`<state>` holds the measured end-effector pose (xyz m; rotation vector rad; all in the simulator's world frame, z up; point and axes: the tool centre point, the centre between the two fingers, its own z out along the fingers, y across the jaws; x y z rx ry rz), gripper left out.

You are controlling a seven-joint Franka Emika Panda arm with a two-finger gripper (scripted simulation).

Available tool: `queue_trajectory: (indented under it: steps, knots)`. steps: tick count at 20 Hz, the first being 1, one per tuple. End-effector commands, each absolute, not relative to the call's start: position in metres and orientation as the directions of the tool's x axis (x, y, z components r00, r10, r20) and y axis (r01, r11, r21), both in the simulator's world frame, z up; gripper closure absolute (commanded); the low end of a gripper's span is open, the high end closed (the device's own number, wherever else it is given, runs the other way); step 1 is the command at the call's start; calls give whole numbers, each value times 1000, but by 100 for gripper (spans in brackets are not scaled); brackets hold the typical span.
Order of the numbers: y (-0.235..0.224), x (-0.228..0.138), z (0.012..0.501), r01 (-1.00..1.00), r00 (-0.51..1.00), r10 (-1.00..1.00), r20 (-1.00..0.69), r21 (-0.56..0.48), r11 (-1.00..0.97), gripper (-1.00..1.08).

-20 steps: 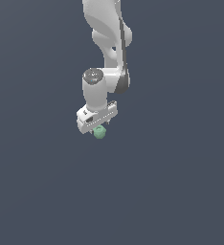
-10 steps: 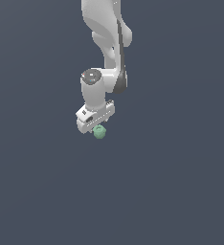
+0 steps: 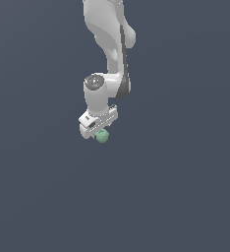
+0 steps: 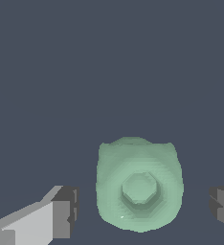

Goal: Pick up the object and move it to a goal position.

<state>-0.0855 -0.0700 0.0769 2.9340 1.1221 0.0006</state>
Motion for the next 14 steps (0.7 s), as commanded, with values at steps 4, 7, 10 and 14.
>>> queue_trajectory:
  steps: [4,7,10,14]
  knots:
    - [-70,-87,52,669,743,669,0,0,-743,-92]
    - [-70,-86,43,670,743,670,0,0,-743,-92]
    - [-70,-86,40,670,743,670,0,0,-743,-92]
    - [-70,-86,39,670,743,670,0,0,-743,108]
